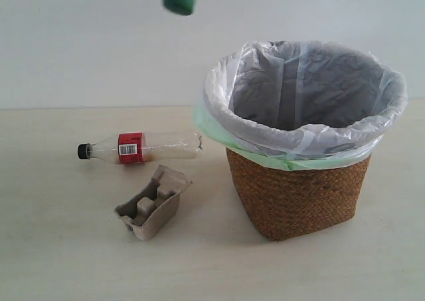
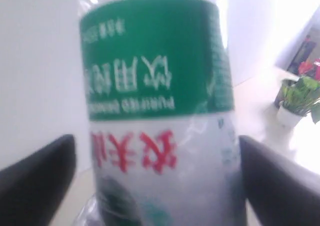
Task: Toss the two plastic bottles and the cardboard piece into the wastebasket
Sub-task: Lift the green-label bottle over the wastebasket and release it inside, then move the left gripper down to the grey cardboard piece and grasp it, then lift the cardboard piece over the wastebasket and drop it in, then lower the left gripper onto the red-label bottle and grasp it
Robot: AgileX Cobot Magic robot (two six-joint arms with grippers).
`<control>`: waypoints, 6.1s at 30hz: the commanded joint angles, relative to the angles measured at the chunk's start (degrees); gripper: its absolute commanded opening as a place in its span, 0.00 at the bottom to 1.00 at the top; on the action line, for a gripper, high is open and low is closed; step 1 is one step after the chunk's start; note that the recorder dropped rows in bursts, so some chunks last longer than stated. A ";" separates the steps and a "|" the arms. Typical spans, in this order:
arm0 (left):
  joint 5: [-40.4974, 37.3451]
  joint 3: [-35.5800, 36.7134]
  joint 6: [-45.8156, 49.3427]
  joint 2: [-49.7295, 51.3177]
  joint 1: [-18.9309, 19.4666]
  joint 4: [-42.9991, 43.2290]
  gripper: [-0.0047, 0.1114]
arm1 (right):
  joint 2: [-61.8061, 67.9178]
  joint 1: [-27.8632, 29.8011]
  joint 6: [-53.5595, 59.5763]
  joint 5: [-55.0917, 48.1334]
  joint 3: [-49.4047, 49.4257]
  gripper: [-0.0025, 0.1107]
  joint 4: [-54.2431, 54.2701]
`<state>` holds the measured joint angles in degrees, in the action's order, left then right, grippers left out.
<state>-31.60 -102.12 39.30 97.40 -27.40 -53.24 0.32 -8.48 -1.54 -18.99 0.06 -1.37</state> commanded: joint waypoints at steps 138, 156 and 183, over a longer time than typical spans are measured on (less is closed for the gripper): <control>-13.80 25.47 -56.38 -7.46 6.32 81.48 0.07 | -0.32 -0.08 0.22 0.54 -0.06 0.04 -0.46; -3.75 0.07 -13.10 2.65 -1.34 12.71 0.81 | -0.32 -0.08 0.22 0.54 -0.06 0.04 -0.46; -29.89 3.01 -14.44 4.13 10.61 43.29 0.81 | -0.32 -0.08 0.22 0.54 -0.06 0.04 -0.46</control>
<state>-60.61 -100.72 20.59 101.74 -18.20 -10.13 0.32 -8.48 -1.54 -18.99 0.06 -1.37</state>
